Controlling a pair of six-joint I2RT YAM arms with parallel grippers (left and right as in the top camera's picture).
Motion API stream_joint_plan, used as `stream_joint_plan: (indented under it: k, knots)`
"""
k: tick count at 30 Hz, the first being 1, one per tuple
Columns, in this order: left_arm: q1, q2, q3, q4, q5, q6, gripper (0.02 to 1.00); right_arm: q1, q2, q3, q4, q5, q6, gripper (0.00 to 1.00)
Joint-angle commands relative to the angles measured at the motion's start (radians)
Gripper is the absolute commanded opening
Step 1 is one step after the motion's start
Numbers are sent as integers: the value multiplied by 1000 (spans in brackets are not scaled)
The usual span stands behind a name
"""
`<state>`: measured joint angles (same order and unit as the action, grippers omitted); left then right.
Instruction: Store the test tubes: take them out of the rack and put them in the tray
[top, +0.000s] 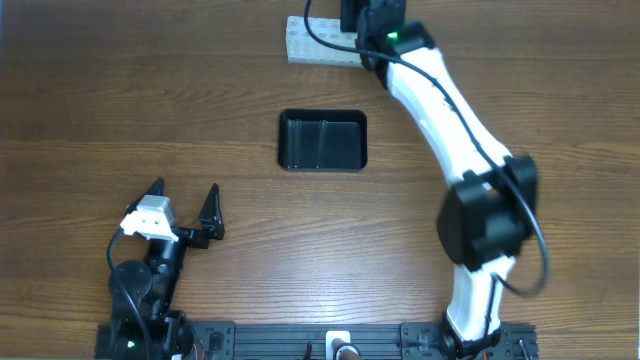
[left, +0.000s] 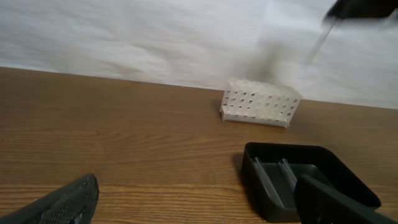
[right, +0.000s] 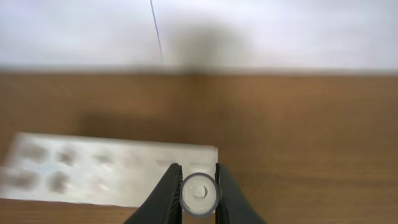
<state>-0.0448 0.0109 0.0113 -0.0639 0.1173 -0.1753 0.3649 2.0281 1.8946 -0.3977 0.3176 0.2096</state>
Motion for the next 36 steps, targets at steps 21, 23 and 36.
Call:
stream_joint_plan:
  k: [21, 23, 36]
  knots:
    - [5, -8, -5, -2, 13, 11, 998, 112, -29, -120, -635, -235, 304, 69]
    - [5, -8, -5, -2, 13, 11, 998, 112, 5, -123, -634, -235, 323, 71]
    - [5, -8, -5, -2, 13, 11, 998, 98, 151, -123, -597, -235, 363, 134]
